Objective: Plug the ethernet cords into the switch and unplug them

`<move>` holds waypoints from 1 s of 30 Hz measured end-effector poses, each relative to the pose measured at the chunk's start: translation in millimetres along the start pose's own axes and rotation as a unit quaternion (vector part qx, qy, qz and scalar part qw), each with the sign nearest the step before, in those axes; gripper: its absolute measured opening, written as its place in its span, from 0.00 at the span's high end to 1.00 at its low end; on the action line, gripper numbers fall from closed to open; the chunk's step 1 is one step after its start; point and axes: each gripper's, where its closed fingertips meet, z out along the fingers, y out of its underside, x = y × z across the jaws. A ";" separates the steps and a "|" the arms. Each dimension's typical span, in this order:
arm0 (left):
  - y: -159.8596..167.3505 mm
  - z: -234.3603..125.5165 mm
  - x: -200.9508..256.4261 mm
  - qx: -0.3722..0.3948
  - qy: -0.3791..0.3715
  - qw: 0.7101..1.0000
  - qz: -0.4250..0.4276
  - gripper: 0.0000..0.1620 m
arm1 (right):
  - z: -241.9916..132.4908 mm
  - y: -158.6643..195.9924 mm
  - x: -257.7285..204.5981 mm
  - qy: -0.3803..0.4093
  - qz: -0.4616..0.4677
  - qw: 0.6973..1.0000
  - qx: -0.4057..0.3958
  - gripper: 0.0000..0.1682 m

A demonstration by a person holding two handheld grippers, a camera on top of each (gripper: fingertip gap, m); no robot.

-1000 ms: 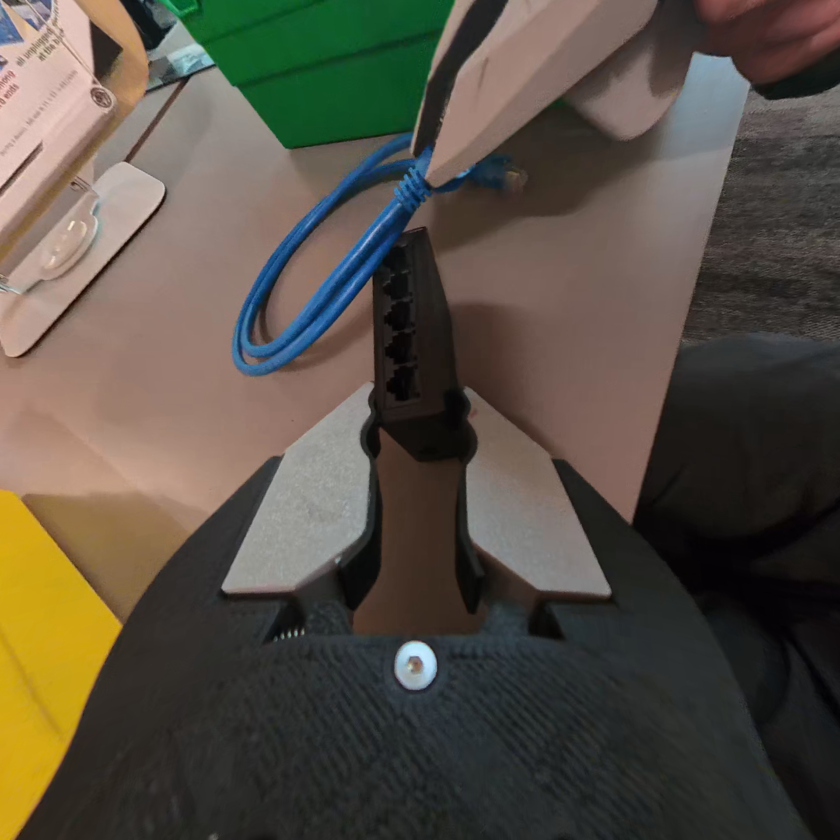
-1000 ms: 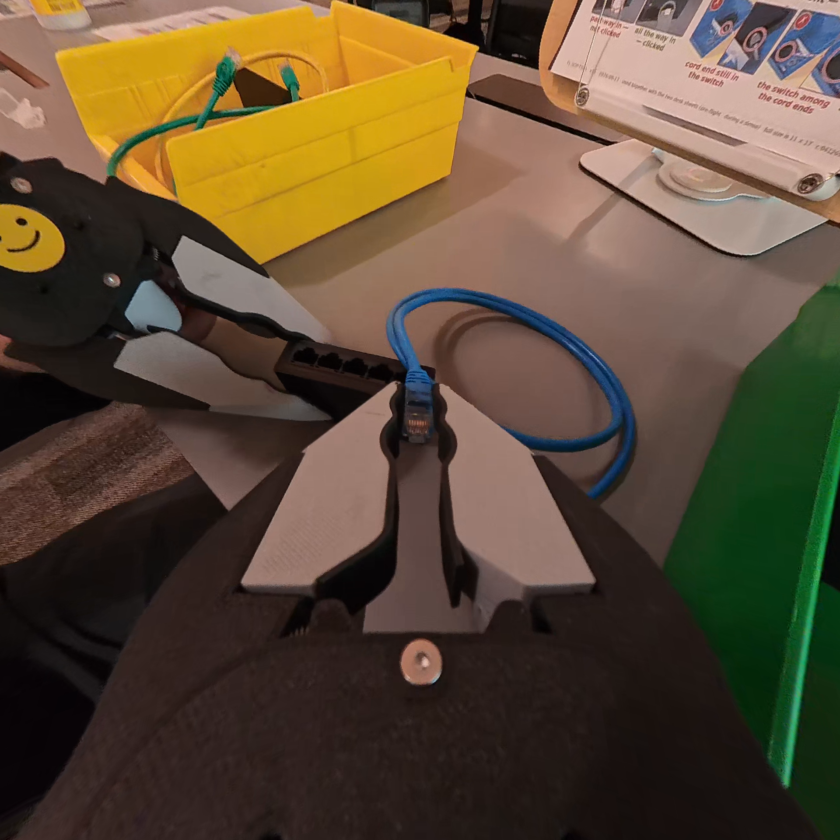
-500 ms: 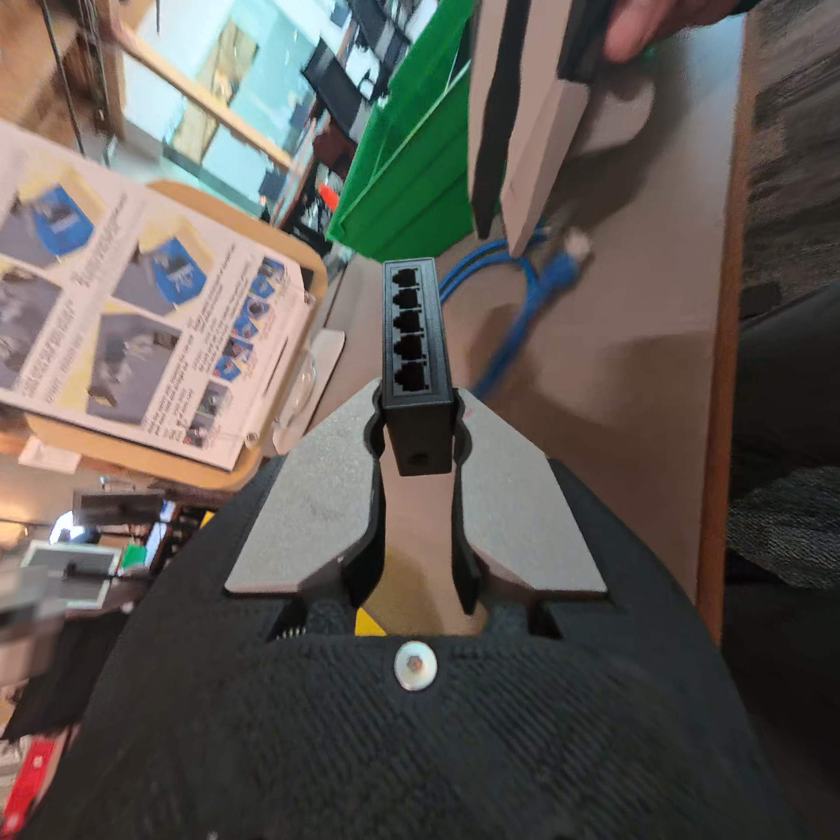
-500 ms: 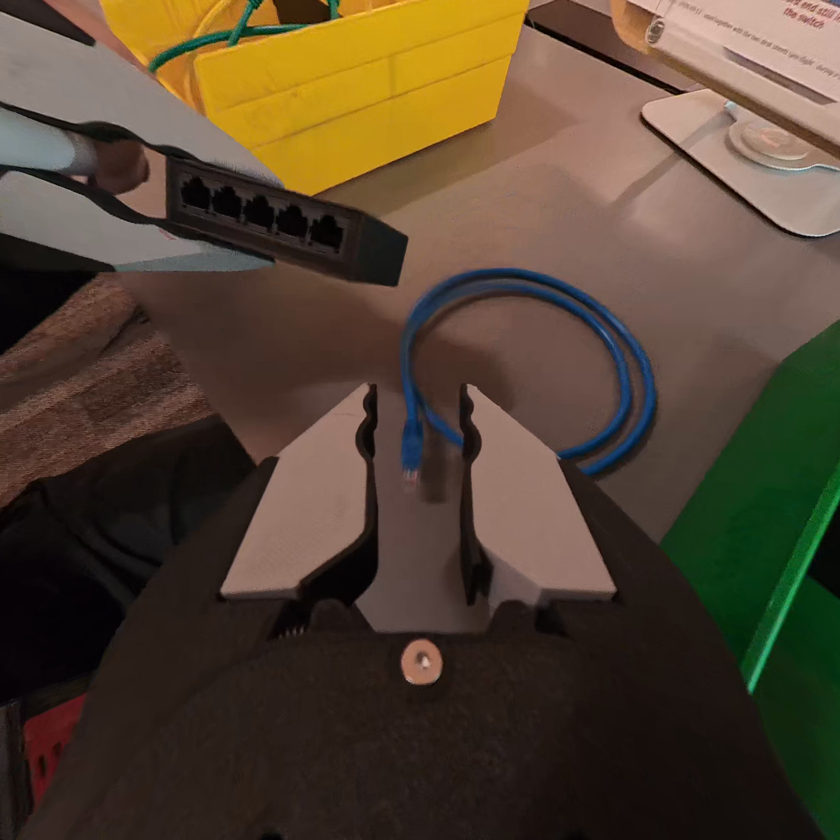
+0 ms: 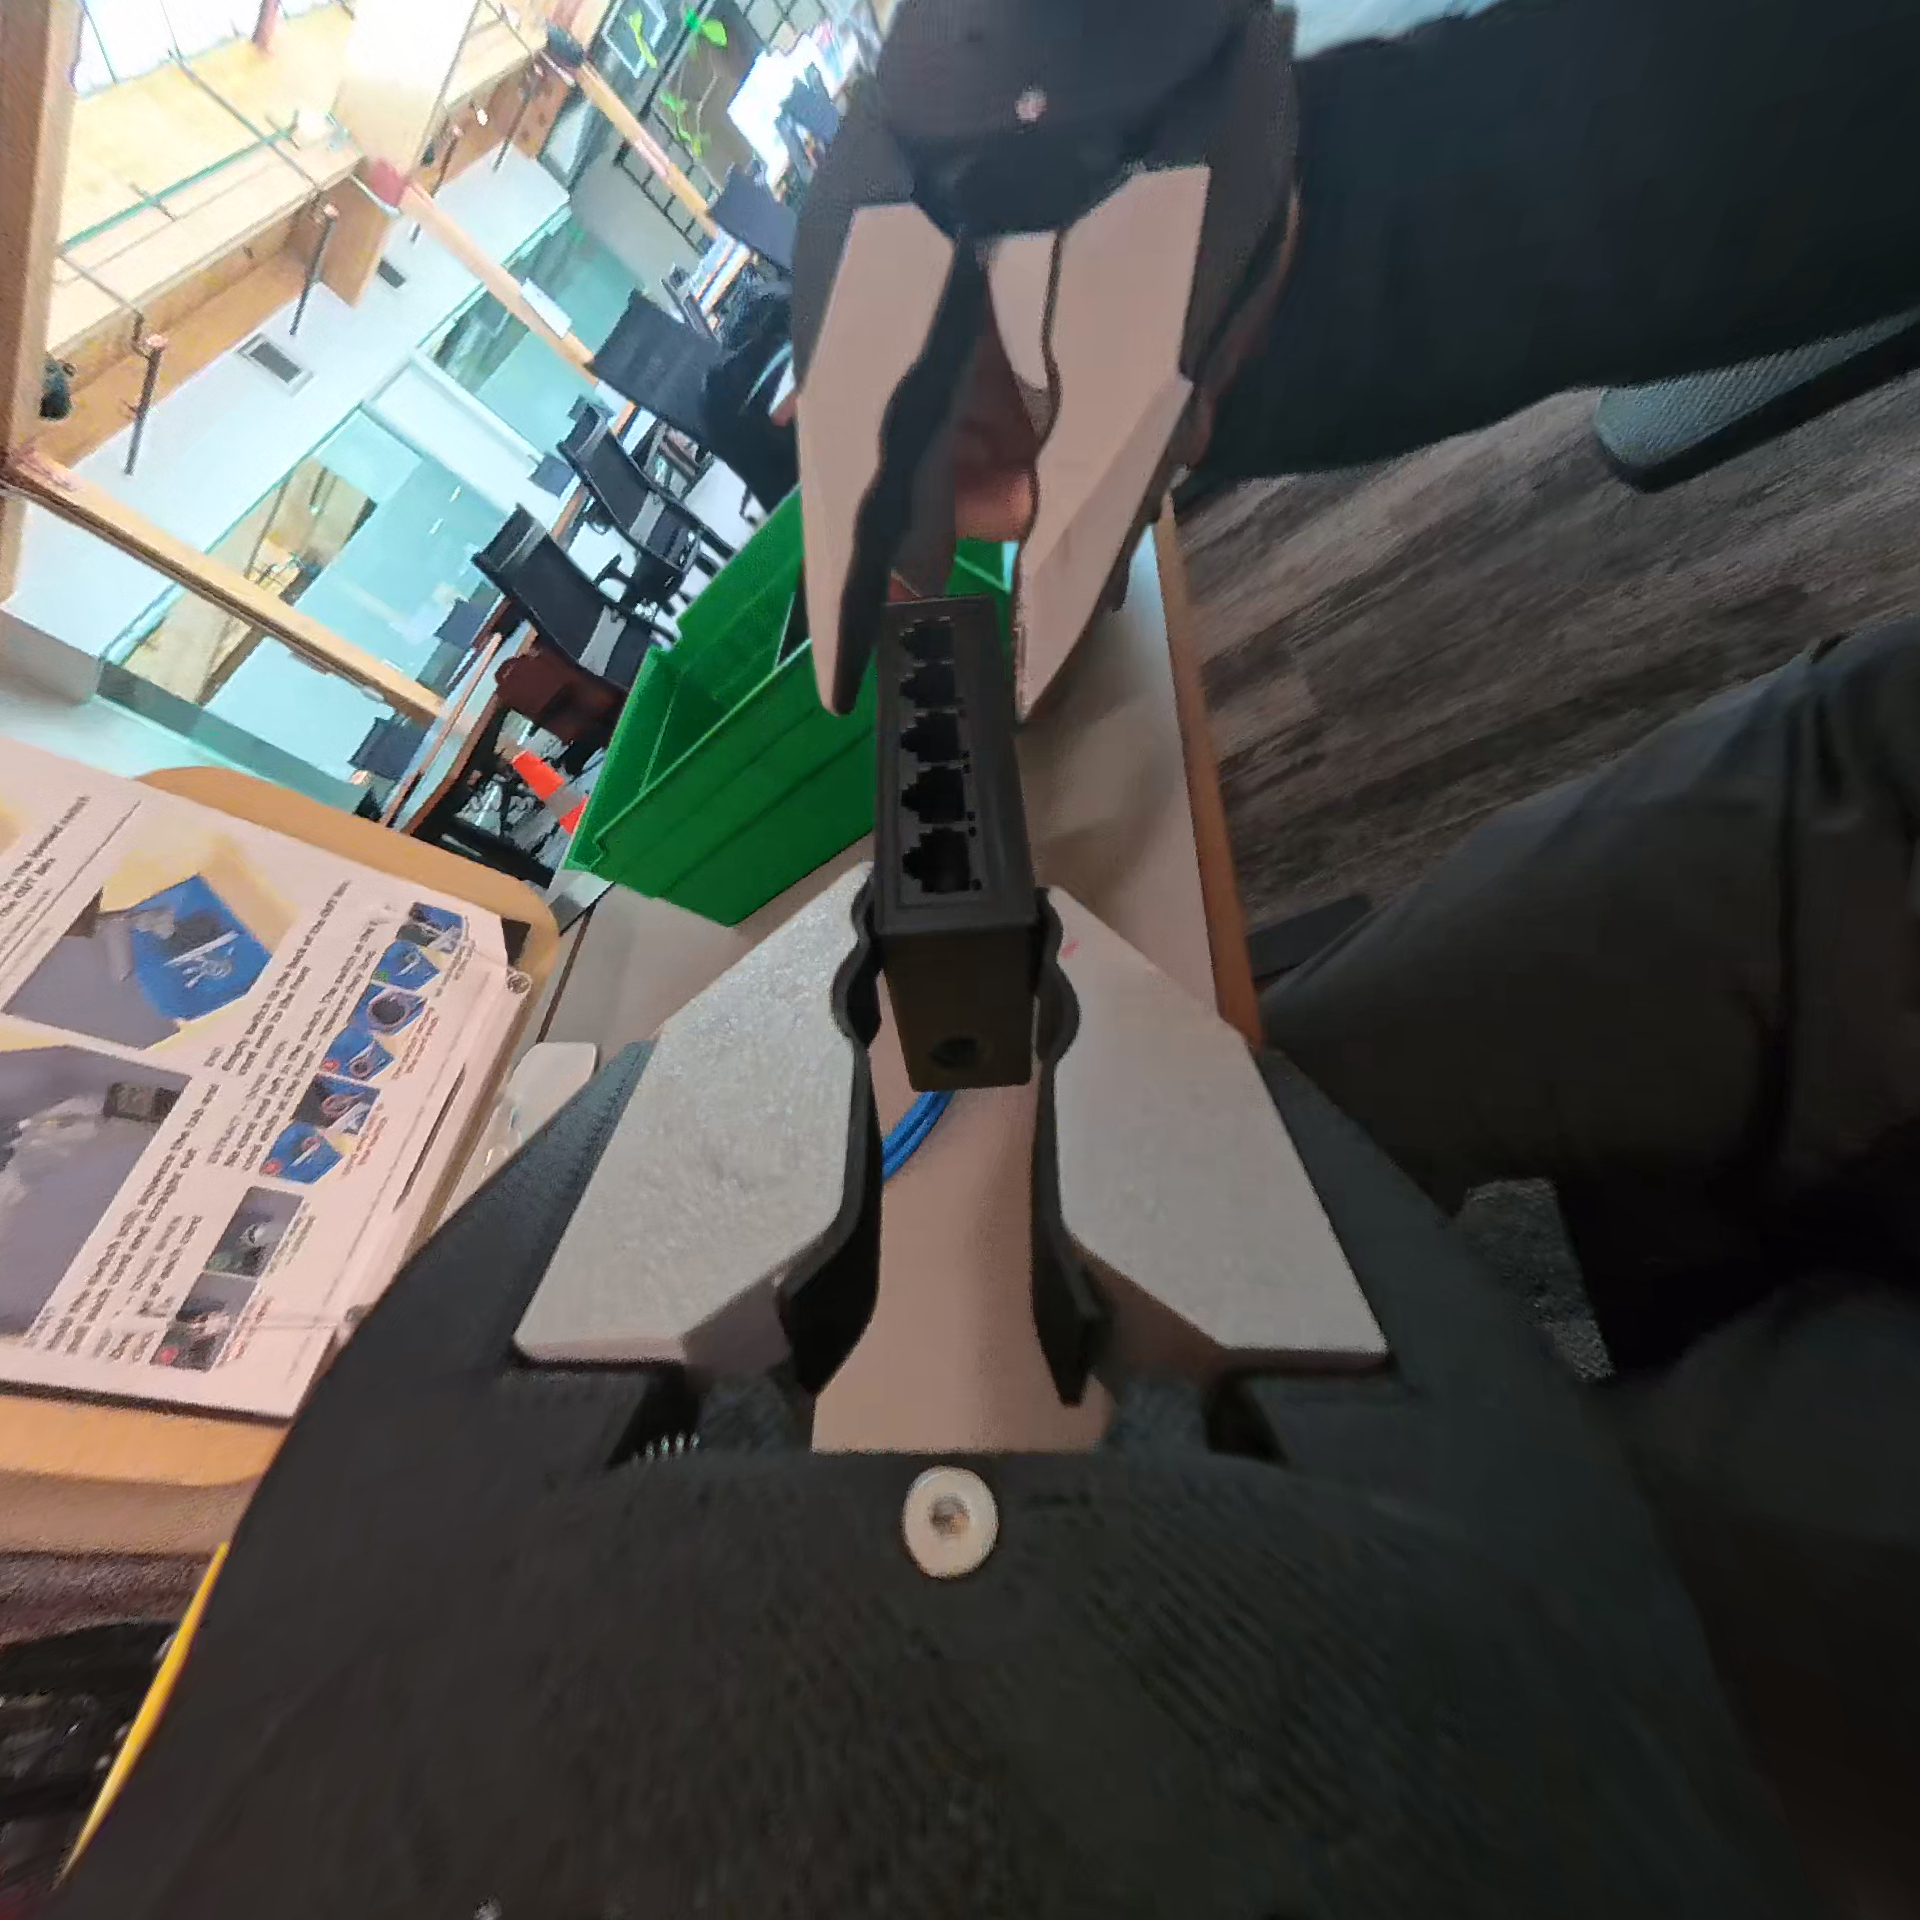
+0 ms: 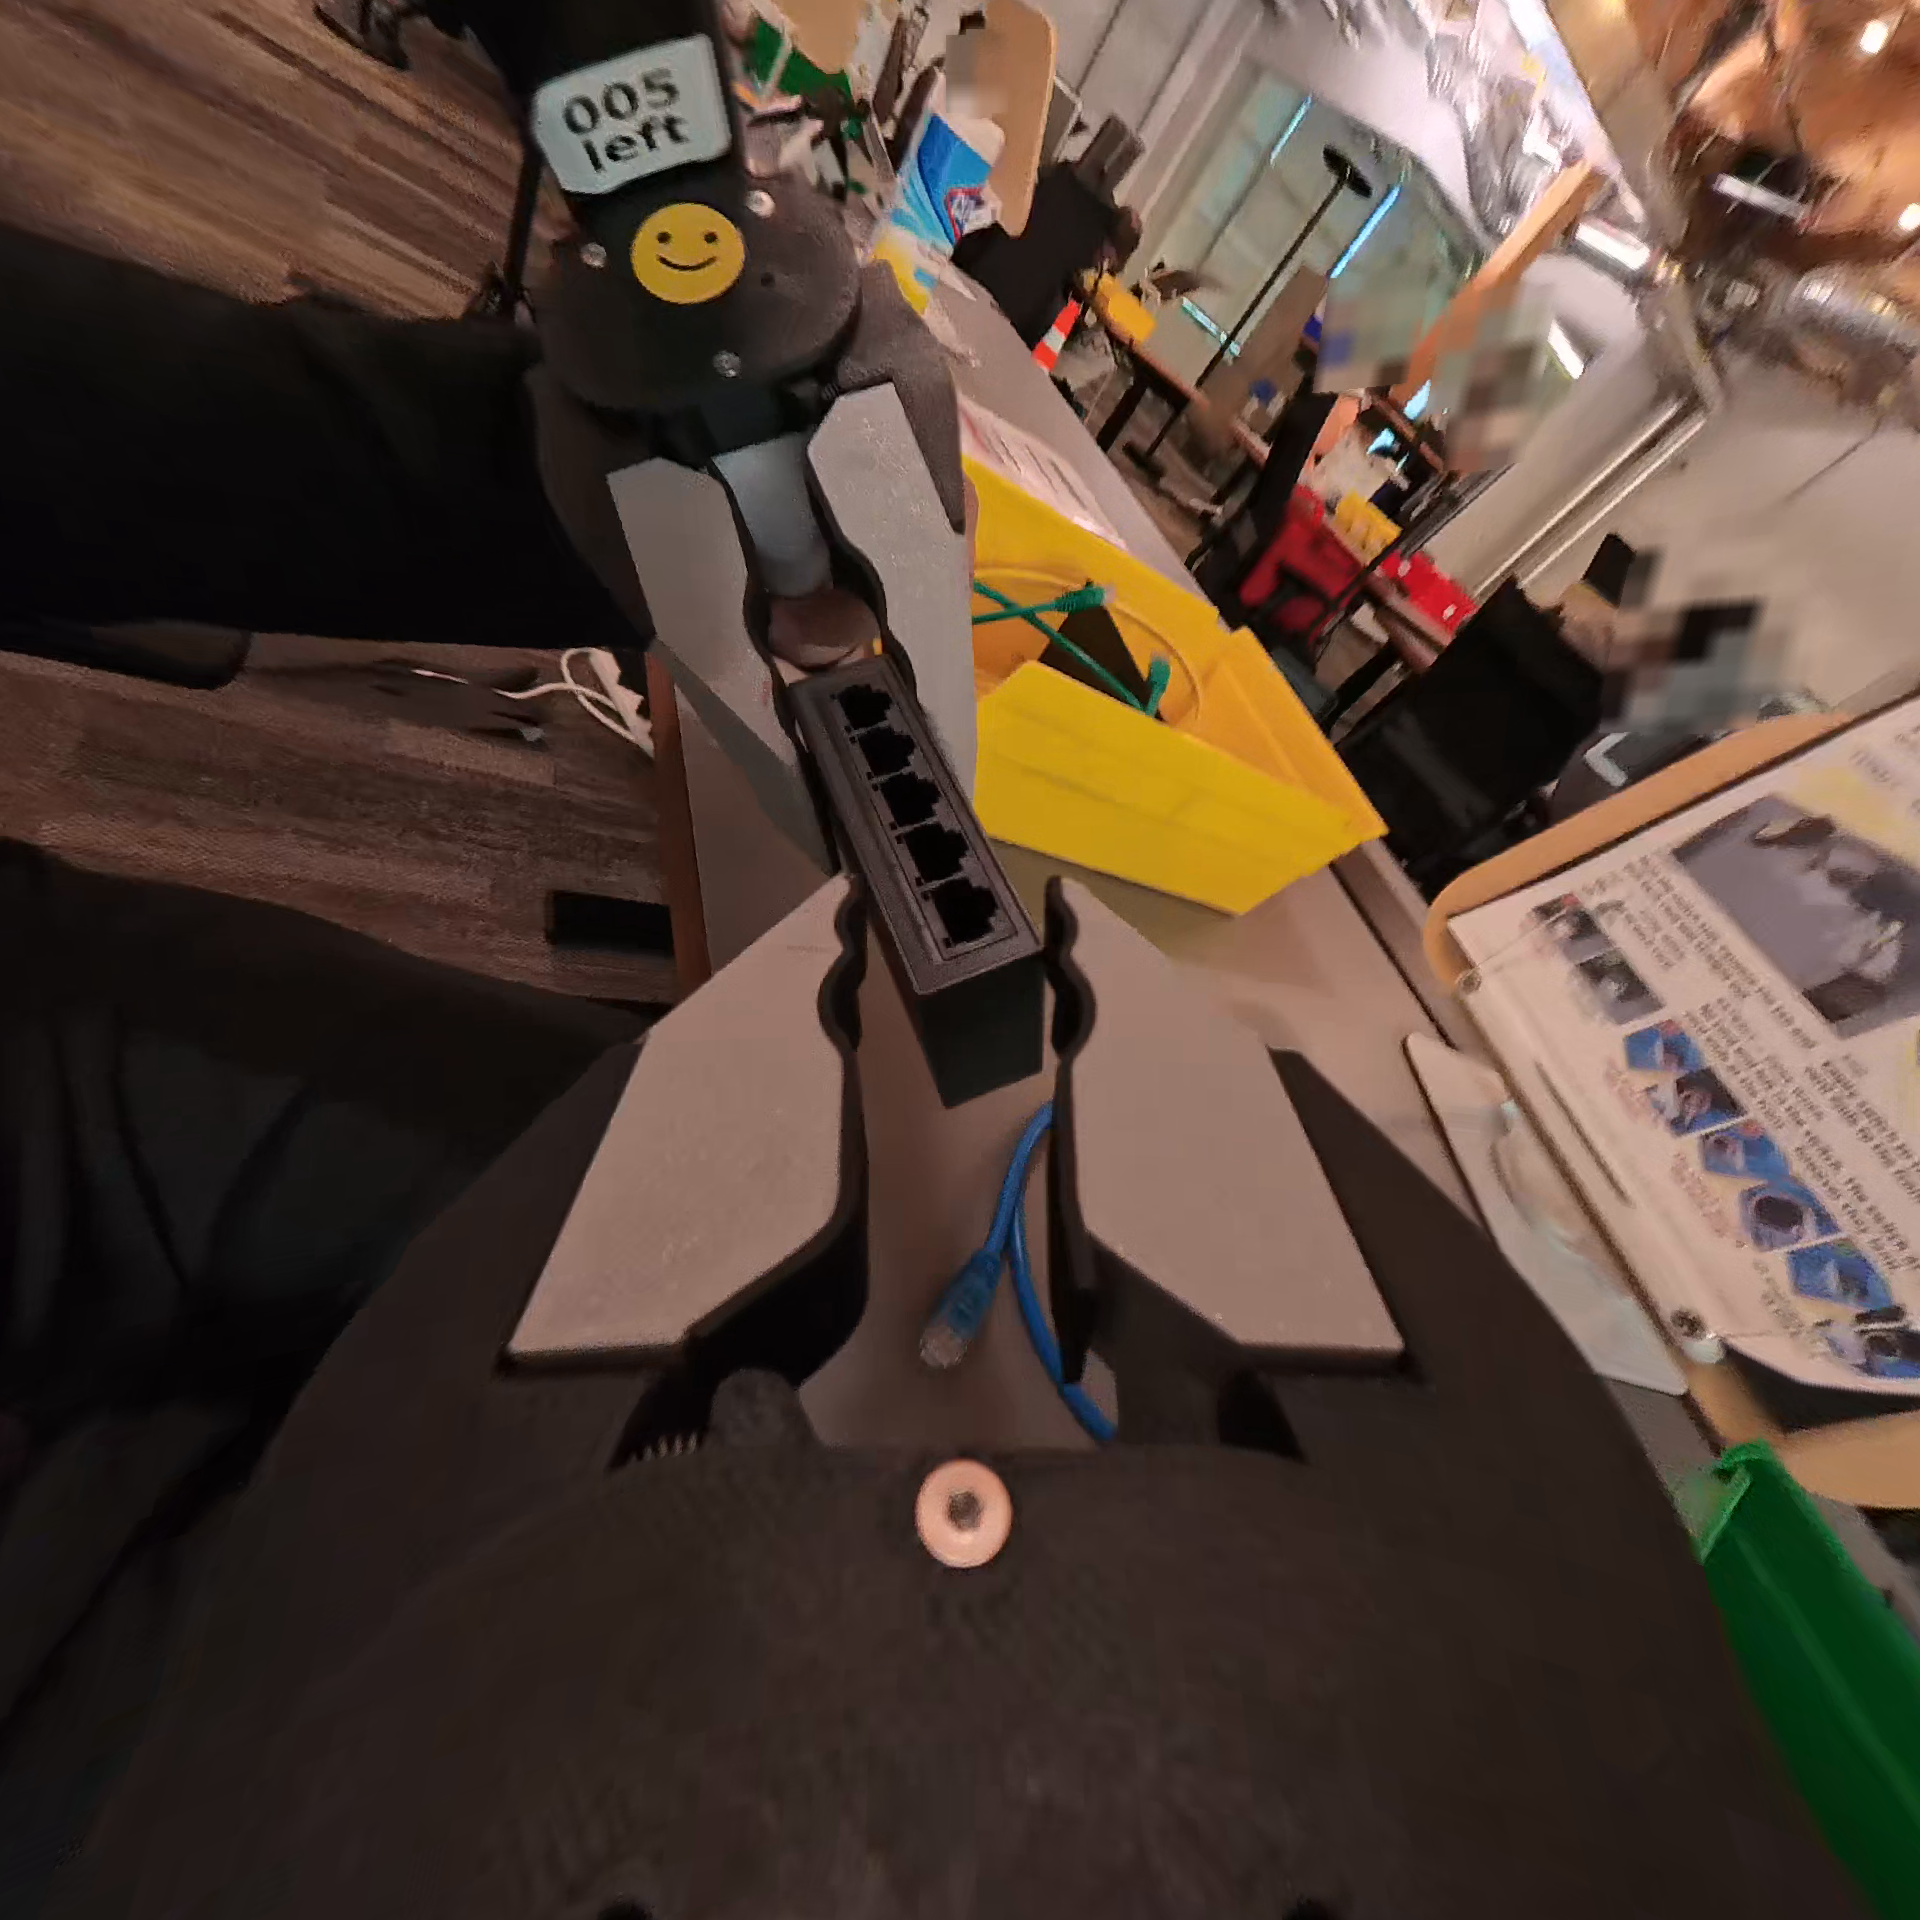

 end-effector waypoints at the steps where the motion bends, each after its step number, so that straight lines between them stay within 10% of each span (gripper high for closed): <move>1: -2.9 -1.2 0.7 0.008 0.004 1.000 -0.005 0.85 | -1.4 -3.9 -1.5 -0.001 -0.009 1.000 0.008 0.82; 30: -43.3 -11.4 9.5 0.116 0.021 0.992 -0.047 0.82 | -15.3 -21.4 -24.2 -0.115 0.042 0.986 0.111 0.86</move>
